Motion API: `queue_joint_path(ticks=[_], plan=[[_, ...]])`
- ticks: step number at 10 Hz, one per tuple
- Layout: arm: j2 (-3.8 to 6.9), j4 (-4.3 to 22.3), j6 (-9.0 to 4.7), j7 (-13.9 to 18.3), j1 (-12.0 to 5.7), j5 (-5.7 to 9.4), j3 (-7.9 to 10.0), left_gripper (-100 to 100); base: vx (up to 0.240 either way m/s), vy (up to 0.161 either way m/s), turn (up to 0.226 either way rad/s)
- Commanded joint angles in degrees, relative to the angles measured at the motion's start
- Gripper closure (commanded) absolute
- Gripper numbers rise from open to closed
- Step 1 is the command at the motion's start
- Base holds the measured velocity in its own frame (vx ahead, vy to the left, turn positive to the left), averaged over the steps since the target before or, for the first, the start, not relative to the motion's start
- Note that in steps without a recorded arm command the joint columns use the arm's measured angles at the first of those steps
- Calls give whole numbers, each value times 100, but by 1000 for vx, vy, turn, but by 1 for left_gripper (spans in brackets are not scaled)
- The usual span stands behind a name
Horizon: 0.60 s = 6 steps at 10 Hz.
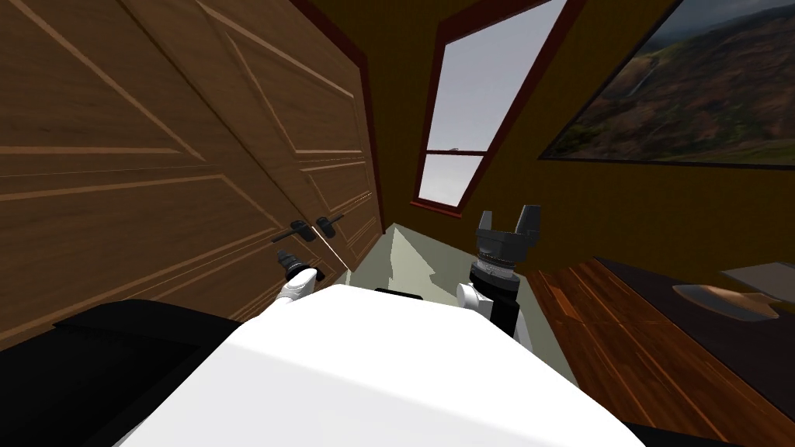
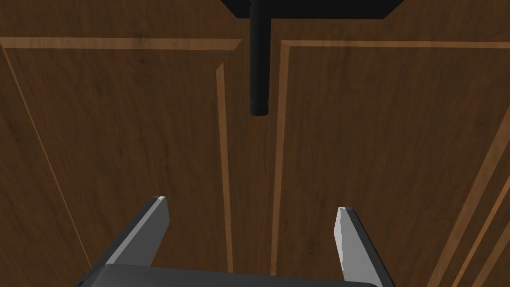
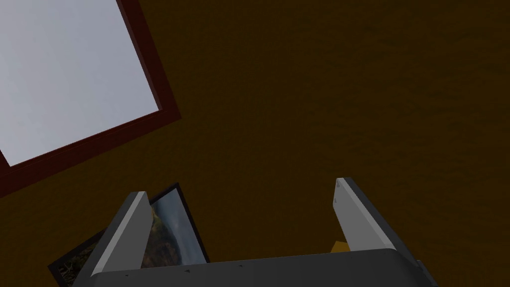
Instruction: Pull the door open
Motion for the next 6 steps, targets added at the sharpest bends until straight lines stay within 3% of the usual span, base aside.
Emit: queue_joint_path(ticks=[1, 6], plan=[[7, 12, -24, -27, 2, 18, 11, -100, -234, 0, 39], [39, 91, -156, -165, 5, 116, 68, -100, -243, -35, 68]])
